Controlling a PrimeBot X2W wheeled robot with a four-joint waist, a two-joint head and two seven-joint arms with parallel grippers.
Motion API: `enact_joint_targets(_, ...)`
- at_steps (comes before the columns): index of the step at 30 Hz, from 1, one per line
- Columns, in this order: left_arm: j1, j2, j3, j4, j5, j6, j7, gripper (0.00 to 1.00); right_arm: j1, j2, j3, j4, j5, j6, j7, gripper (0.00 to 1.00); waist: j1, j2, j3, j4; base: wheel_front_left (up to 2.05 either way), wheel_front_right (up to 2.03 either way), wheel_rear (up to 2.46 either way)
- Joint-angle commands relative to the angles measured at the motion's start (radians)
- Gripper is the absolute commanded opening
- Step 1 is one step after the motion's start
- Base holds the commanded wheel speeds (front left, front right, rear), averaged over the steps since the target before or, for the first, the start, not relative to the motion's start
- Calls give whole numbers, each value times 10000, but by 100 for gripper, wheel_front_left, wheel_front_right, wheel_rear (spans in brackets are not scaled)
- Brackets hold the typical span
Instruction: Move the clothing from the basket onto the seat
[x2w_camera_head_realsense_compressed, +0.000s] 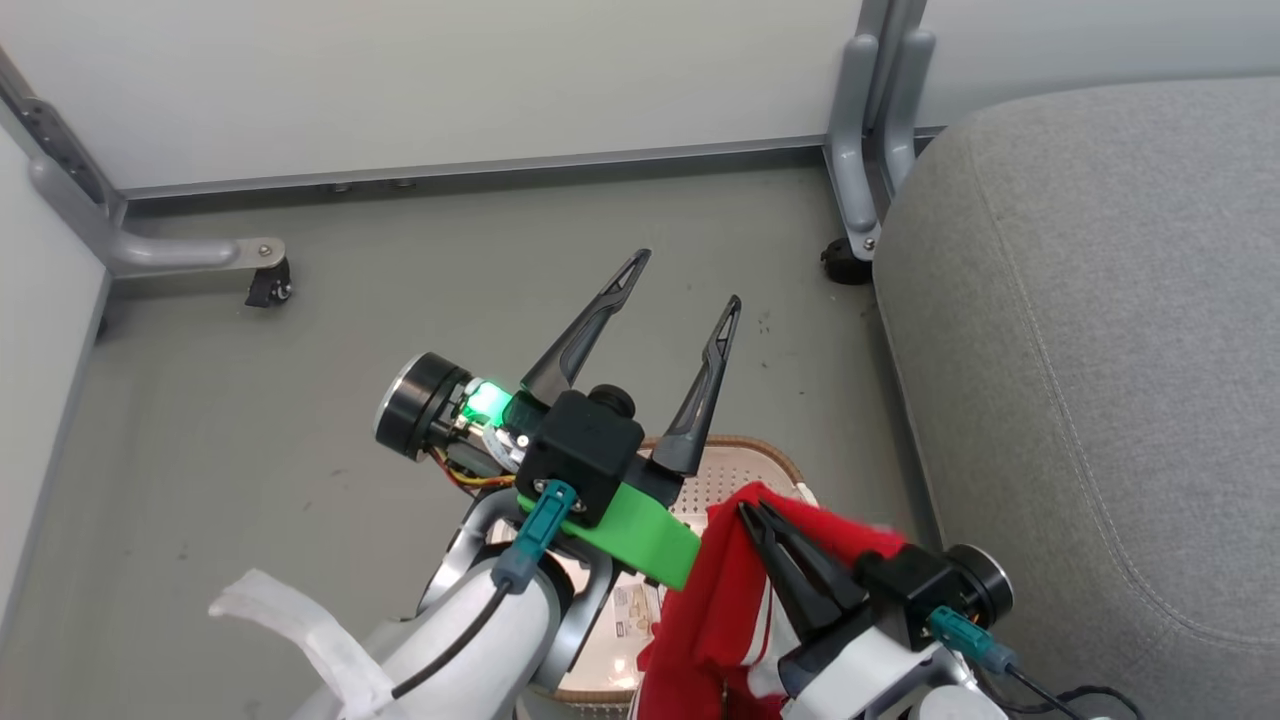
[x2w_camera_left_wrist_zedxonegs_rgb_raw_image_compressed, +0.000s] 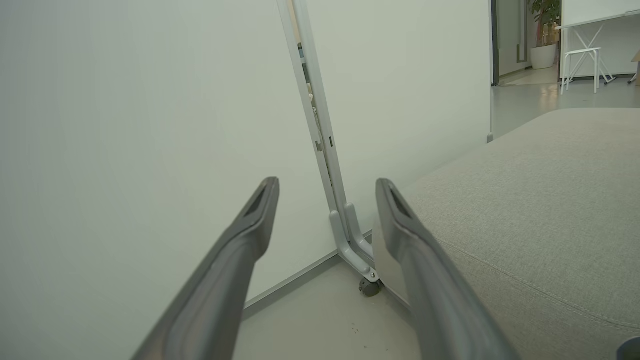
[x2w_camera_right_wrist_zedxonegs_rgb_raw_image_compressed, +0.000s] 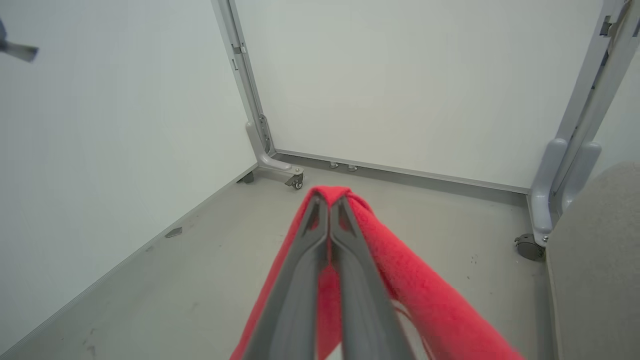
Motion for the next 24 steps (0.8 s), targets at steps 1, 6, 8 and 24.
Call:
enact_joint_targets(1,203,130,43,36,-108,53,23,100,-104,-32,-73,-84,-80,1,-33,0,0,-1,108,-139,0,0,0)
enact_joint_targets(6,396,297,207,163,-290,69,-164,100,-270,-19,-319,-317,-181,1,-33,0,0,-1,341,-593,0,0,0)
enact_joint_targets(8,483,462,266,228,-347,29,-289,100,-323,-15,-442,-455,-249,1,-31,0,0,-1,473,-849,0,0,0)
enact_joint_targets(24,1001,1359,289,1497,-121,-160,-1977,100,217,-61,-1844,-2579,-776,1,-31,0,0,-1,1641,-3243,0,0,0)
